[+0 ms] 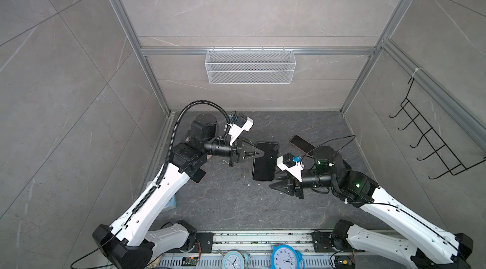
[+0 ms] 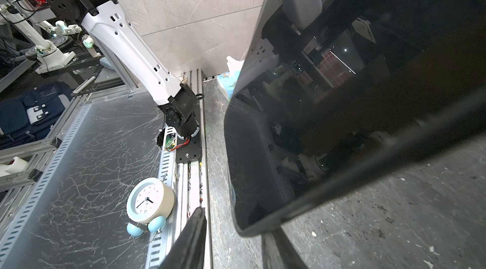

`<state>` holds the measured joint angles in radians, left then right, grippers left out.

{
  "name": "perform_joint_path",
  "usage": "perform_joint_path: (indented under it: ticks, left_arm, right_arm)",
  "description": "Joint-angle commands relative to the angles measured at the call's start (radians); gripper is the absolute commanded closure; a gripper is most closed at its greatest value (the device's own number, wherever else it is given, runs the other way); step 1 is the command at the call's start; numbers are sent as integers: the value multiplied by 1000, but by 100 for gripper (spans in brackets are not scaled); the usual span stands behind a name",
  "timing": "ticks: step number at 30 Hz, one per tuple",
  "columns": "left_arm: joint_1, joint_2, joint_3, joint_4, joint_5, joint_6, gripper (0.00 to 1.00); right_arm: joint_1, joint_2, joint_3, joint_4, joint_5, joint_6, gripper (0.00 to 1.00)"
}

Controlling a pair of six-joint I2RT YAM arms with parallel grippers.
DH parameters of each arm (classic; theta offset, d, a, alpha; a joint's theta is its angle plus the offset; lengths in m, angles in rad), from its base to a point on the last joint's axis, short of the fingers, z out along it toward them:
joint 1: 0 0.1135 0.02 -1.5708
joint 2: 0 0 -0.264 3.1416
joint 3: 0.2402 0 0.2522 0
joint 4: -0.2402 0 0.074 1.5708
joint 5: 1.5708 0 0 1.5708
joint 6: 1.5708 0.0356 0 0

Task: Take the phone out of the phone case
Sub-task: Remove the phone case from the phone.

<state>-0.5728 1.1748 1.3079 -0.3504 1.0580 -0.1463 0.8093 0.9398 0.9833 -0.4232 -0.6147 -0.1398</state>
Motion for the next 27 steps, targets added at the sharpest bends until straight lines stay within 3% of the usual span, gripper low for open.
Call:
perform_joint_path:
  ticks: [1,27]
  left_arm:
    - [1,-25,10,84,42,-17,100]
    - [-1,-7,-15,140,59,-52,100]
  right_arm:
    - [2,2,-12,36,-28,22,65]
    - [1,16,-15,54,-22,3,79]
